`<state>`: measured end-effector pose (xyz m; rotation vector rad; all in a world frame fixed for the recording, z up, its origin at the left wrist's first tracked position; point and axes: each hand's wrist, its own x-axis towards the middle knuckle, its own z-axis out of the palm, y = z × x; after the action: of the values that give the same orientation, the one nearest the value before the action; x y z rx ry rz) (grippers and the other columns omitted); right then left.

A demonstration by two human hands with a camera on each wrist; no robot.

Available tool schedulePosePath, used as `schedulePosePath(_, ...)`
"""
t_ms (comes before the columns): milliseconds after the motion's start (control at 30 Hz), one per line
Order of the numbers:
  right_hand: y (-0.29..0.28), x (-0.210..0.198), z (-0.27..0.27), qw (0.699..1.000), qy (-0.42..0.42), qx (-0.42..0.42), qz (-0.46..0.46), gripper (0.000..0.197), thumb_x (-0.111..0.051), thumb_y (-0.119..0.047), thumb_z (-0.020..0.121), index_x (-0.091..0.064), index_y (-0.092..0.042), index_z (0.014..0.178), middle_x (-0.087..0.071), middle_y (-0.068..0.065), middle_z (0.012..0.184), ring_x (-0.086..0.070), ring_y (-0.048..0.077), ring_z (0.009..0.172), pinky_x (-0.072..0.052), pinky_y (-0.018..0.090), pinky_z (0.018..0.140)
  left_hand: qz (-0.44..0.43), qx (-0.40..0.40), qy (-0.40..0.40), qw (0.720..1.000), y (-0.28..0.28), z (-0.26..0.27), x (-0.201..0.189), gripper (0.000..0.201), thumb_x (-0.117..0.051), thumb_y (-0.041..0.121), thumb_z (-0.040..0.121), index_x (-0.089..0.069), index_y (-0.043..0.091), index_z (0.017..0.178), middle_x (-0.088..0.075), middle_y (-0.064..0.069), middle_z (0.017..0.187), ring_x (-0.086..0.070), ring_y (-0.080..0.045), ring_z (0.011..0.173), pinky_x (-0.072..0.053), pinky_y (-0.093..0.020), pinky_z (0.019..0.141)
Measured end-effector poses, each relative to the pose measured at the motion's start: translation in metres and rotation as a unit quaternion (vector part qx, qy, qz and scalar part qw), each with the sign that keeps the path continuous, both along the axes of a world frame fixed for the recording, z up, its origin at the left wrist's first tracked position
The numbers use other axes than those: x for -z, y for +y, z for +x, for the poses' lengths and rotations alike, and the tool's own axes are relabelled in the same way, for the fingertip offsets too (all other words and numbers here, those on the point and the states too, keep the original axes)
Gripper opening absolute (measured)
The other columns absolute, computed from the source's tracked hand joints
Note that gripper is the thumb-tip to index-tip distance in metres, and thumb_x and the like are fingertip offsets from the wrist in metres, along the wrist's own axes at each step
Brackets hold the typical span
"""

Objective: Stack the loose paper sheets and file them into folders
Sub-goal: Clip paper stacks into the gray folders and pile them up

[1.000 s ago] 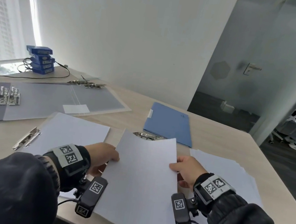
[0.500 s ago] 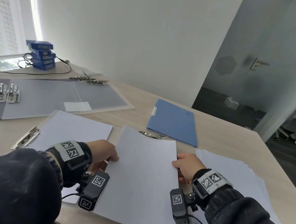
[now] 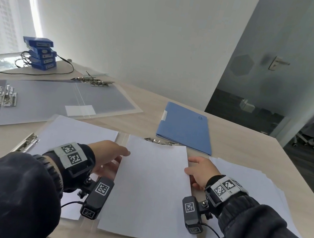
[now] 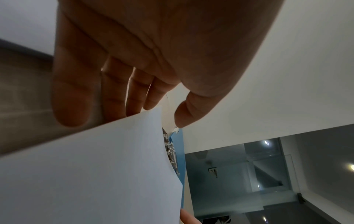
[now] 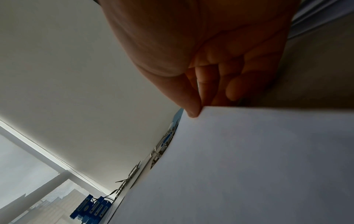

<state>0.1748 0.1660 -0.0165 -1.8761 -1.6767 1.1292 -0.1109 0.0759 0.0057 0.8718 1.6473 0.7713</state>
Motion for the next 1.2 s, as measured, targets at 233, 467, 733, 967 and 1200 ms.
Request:
schedulePosePath(233, 0.001, -0.003, -0.002, 0.998, 0.046, 0.03, 0.006, 0.032, -0.062, -0.02, 0.094, -0.057, -0.023, 0.125, -0.069, 0.006, 0.093, -0.06, 0.018, 0.071, -0.046, 0.027, 0.062, 0.038, -0.003, 0.014, 0.999, 0.005, 0.001, 0.0, 0.026, -0.066, 0.025, 0.095, -0.065, 0.015, 0.119, -0.064, -0.008, 0.123, -0.064, -0.026, 0.111, -0.059, -0.037, 0.06)
schedulePosePath(467, 0.0, -0.009, -0.008, 0.997, 0.062, 0.037, 0.016, 0.022, -0.061, -0.027, 0.094, -0.058, -0.03, 0.115, -0.071, 0.005, 0.11, -0.063, 0.014, 0.076, -0.043, 0.029, 0.064, 0.046, 0.008, 0.027, 0.999, 0.01, 0.0, 0.003, 0.026, -0.065, 0.027, 0.095, -0.065, 0.018, 0.119, -0.063, -0.006, 0.125, -0.061, -0.027, 0.116, -0.061, -0.041, 0.069)
schedulePosePath(733, 0.002, -0.018, -0.009, 0.998, 0.043, 0.026, 0.027, 0.016, -0.058, -0.025, 0.094, -0.062, -0.027, 0.109, -0.071, 0.007, 0.114, -0.066, 0.014, 0.077, -0.04, 0.024, 0.057, 0.065, 0.042, 0.116, 0.99, 0.019, -0.001, -0.003, 0.024, -0.064, 0.032, 0.095, -0.065, 0.022, 0.117, -0.062, -0.001, 0.118, -0.06, -0.02, 0.109, -0.062, -0.04, 0.076)
schedulePosePath(967, 0.012, -0.025, -0.027, 0.998, 0.048, 0.003, 0.028, 0.018, -0.055, -0.022, 0.094, -0.065, -0.019, 0.109, -0.065, 0.003, 0.1, -0.064, 0.015, 0.082, -0.045, 0.029, 0.064, 0.09, 0.203, 0.41, 0.885, 0.047, 0.008, -0.017, 0.046, -0.064, 0.048, 0.092, -0.057, 0.029, 0.134, -0.057, 0.003, 0.134, -0.056, -0.019, 0.118, -0.044, -0.03, 0.092)
schedulePosePath(1200, 0.032, -0.013, -0.05, 0.991, 0.125, 0.035, -0.01, 0.013, -0.058, -0.025, 0.093, -0.059, -0.023, 0.106, -0.06, 0.004, 0.113, -0.065, 0.02, 0.095, -0.054, 0.034, 0.071, 0.047, 0.316, 0.502, 0.803, 0.065, 0.01, -0.005, 0.075, -0.072, 0.064, 0.078, -0.048, 0.041, 0.145, -0.049, 0.009, 0.148, -0.05, -0.02, 0.132, -0.044, -0.038, 0.107)
